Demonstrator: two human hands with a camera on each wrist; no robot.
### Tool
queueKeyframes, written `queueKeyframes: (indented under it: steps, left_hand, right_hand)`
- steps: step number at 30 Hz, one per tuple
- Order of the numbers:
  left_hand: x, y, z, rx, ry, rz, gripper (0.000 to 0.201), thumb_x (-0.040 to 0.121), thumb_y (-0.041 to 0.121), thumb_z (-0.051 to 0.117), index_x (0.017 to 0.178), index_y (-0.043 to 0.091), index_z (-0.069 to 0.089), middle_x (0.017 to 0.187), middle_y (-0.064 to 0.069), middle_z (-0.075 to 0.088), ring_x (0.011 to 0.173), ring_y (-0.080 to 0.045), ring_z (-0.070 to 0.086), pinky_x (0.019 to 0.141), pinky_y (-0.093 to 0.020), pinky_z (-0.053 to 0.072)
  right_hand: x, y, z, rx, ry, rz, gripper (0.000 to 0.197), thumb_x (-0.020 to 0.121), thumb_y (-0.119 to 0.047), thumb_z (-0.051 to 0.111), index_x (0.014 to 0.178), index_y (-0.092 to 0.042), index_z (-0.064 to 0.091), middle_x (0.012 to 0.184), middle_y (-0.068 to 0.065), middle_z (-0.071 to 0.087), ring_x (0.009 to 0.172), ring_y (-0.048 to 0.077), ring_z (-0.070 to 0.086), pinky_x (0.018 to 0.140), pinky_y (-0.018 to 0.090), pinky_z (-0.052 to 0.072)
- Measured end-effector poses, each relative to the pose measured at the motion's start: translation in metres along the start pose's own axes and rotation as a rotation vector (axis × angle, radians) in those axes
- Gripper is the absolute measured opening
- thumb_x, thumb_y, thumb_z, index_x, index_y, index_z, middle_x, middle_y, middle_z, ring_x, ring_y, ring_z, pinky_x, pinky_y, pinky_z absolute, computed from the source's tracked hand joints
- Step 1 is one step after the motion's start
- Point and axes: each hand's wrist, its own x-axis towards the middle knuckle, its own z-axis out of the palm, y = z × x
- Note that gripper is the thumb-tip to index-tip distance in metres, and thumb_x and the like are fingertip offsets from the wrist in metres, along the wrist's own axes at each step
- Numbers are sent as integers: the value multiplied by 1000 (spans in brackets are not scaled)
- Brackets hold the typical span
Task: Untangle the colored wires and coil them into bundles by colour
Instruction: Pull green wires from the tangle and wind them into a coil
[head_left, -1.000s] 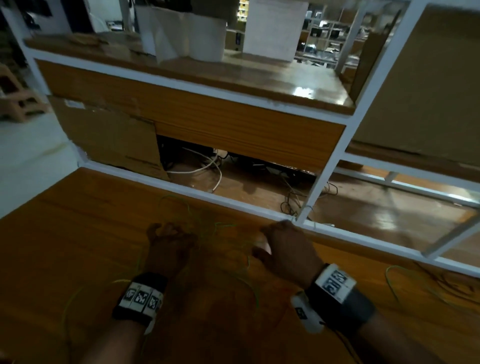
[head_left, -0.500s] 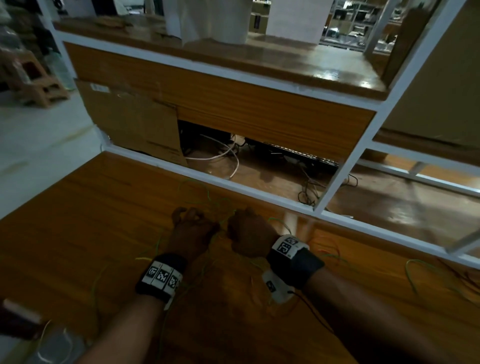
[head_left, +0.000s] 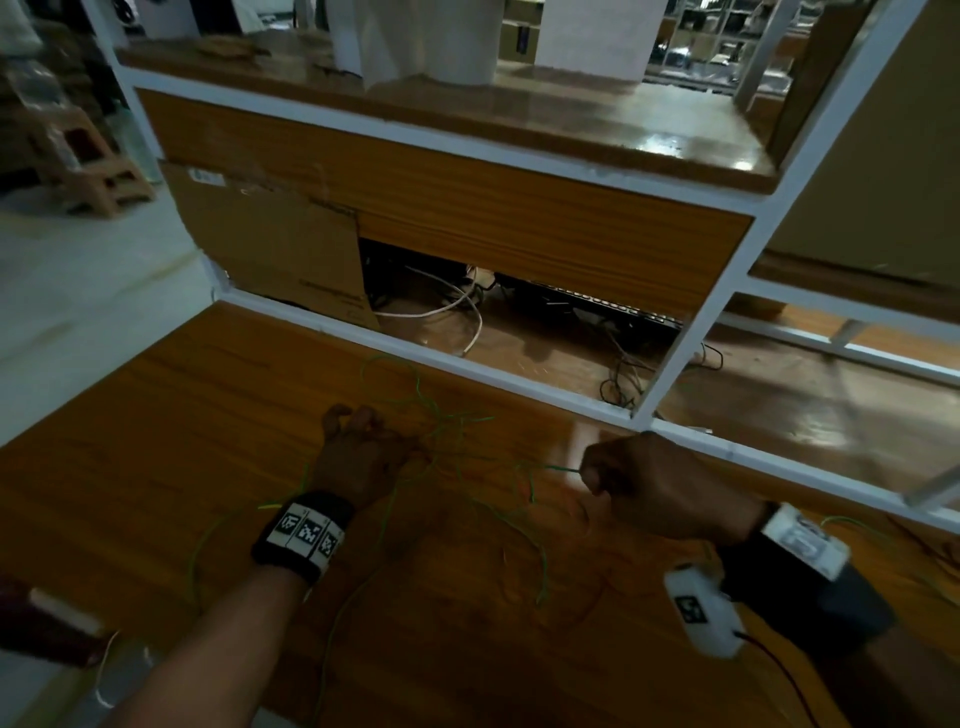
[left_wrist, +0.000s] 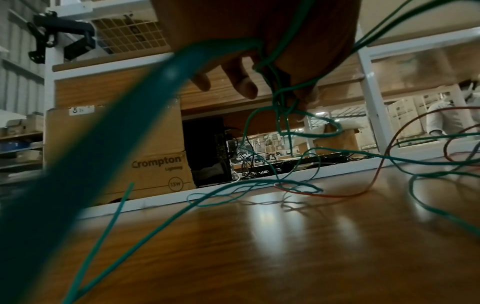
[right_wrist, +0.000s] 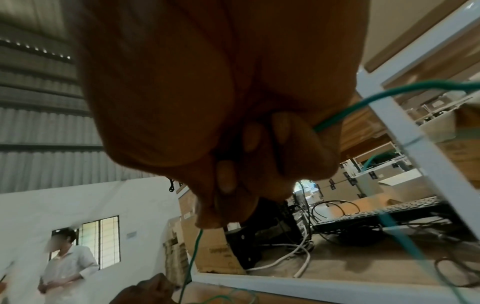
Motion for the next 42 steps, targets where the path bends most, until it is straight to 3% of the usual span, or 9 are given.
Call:
queueKeyframes:
  steps: [5, 9, 13, 17, 24, 28, 31, 34, 42]
  left_hand:
    - [-5, -20, 6, 68, -120, -112, 35, 78, 48, 44, 85, 39, 77, 76, 8, 73, 97, -25, 51, 95, -49, 27]
    - [-7, -29, 6, 89, -170, -183, 27, 75, 39, 53, 85, 37, 78, 69, 3, 68, 92, -27, 57, 95, -51, 30]
    - [-2, -15, 2, 58, -155, -138, 21, 76, 37, 60, 88, 40, 77, 79, 6, 73, 95, -28, 59, 97, -47, 25]
    - [1, 9, 0, 58, -202, -99, 18, 70, 33, 78, 87, 39, 76, 80, 3, 68, 100, -28, 57, 99, -51, 25]
    - [0, 24, -7, 74, -134, -85, 10, 73, 29, 74, 78, 37, 73, 69, 11, 66, 95, -27, 56, 96, -52, 29]
    - [-12, 8, -5, 28, -42, -121, 24, 83, 38, 51, 79, 38, 75, 70, 10, 68, 93, -28, 59, 94, -47, 27]
    - [-19, -11, -1, -18, -16, -262, 17, 80, 38, 60, 77, 33, 76, 76, 7, 73, 102, -26, 62, 98, -50, 27]
    - [-24, -28, 0, -67, 15, -330, 13, 73, 37, 68, 80, 31, 78, 79, 3, 73, 106, -24, 60, 98, -43, 21]
    - [-19, -31, 11, -29, -112, -307, 28, 83, 54, 54, 87, 37, 77, 90, 10, 74, 116, -20, 54, 102, -49, 20]
  right_hand:
    - [-34, 25, -18, 58, 104, 45, 29, 88, -4, 58, 71, -27, 59, 66, -8, 59, 61, 12, 58, 55, 25, 42]
    - [-42, 52, -17, -14, 3, 164, 23, 90, -22, 50, 72, -31, 60, 72, -8, 63, 66, 10, 60, 65, 35, 49]
    - [-23, 68, 12, -432, -216, 297, 27, 100, -36, 58, 127, -35, 64, 126, -7, 66, 112, 11, 61, 96, 30, 52]
    - [19, 32, 44, -336, 13, 175, 79, 89, -65, 63, 154, -26, 40, 155, 1, 46, 142, 24, 42, 114, 48, 41]
    - [110, -65, 102, 37, -87, 78, 35, 104, -28, 54, 92, -3, 74, 92, 15, 74, 80, 31, 71, 75, 49, 61]
    - [107, -67, 94, 213, -37, 43, 23, 99, -11, 57, 91, 4, 72, 103, 20, 72, 87, 35, 68, 80, 50, 58]
    - [89, -56, 67, 275, -1, -7, 24, 100, -7, 58, 83, -17, 71, 95, 4, 71, 85, 20, 68, 77, 41, 57]
    - [64, -40, 45, 230, 33, 3, 27, 102, -10, 58, 77, -16, 67, 79, -6, 65, 71, -1, 60, 62, 19, 45]
    - [3, 14, 25, 190, 32, 156, 28, 103, -16, 56, 80, -12, 70, 73, 2, 68, 60, 7, 61, 57, 14, 46]
